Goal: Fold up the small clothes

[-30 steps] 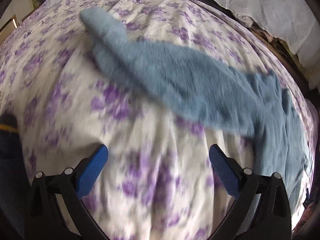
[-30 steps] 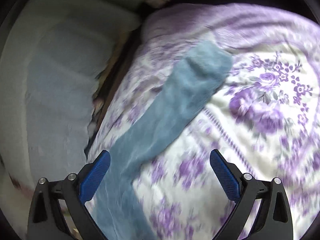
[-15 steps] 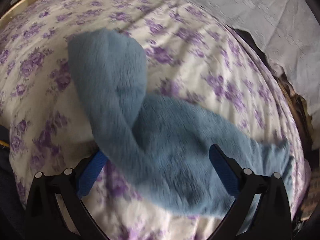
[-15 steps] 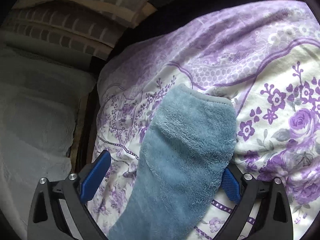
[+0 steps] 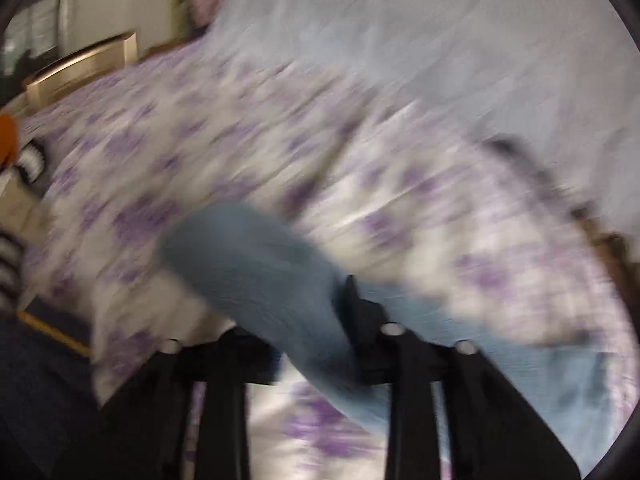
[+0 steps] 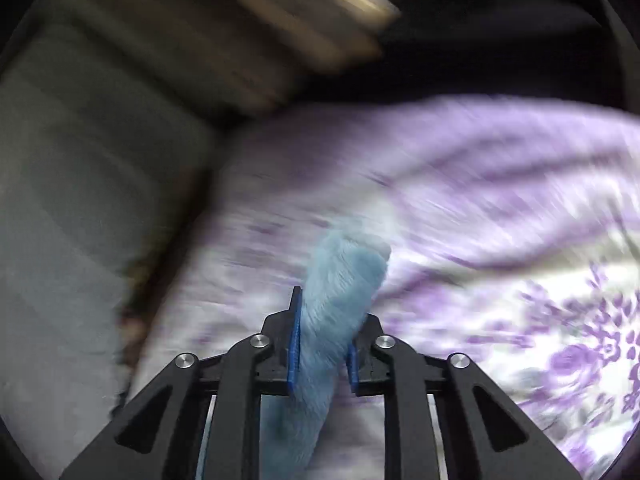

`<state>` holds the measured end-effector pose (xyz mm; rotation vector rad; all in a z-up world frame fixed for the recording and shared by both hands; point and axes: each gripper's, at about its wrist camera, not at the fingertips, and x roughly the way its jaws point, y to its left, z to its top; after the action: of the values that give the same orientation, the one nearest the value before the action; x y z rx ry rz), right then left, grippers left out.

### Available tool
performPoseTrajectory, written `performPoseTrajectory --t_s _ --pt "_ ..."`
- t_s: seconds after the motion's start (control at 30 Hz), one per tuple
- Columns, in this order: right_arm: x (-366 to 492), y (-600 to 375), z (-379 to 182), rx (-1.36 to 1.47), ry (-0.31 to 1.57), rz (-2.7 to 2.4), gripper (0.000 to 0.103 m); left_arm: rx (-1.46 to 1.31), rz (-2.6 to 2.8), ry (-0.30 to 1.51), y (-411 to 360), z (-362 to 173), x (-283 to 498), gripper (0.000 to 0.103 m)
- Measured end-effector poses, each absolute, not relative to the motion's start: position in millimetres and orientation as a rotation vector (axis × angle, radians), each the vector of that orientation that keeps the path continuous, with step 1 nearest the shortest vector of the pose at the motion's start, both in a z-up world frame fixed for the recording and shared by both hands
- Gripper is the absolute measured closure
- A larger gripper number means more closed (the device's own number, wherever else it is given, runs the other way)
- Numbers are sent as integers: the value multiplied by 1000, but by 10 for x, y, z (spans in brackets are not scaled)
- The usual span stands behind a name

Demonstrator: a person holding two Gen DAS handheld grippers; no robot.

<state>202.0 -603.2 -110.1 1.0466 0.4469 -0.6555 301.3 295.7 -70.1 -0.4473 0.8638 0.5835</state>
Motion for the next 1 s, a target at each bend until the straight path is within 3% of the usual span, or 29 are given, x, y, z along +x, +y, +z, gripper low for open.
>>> performPoseTrajectory --t_s 0.03,0.07,0.1,0.13,0.17,0.2,0.23,0.27,0.33,0.37,0.47,0.67,0.8,0.87,1.0 --pt "1950 -6129 -1267 1146 423 -632 97 -500 600 935 3067 -875 3055 65" --pt "1839 -6192 -1283 1224 353 -591 96 -583 570 958 3178 -987 3047 65" --pt "1811 -6197 -1208 1217 361 -604 92 -636 560 900 3248 -914 2964 63" --pt "1776 -6162 -1106 1174 355 -637 85 -632 586 880 3264 -827 2925 52" --pt "1701 -6088 -975 1108 324 -719 63 -600 635 853 3266 -732 2888 44" --pt "1648 -6014 -866 1060 289 -775 55 -550 728 788 3243 -595 2797 27" --pt "1642 -5952 -741 1016 254 -767 53 -532 768 743 3219 -499 2746 16" --pt "1700 -5866 -563 950 237 -716 53 -527 770 705 3195 -403 2717 14" --pt "1794 -5529 -221 767 198 -702 41 -501 734 645 3086 -201 2714 12" --pt "1854 -5320 -92 687 175 -687 29 -478 723 629 3004 -137 2733 9" --pt "2356 -4578 149 468 278 -429 21 -380 557 686 2509 -67 2867 6" --pt "3529 -2957 -246 84 731 -52 18 -142 233 955 1274 -434 3688 6" --pt "3775 -2414 -895 -164 947 -52 5 66 207 1054 682 -1073 4056 4" --pt "3735 -2483 -802 -108 914 -39 4 43 206 963 679 -1147 4039 4" --pt "3619 -2627 -783 -5 891 -24 4 -1 178 986 798 -1106 4078 4"
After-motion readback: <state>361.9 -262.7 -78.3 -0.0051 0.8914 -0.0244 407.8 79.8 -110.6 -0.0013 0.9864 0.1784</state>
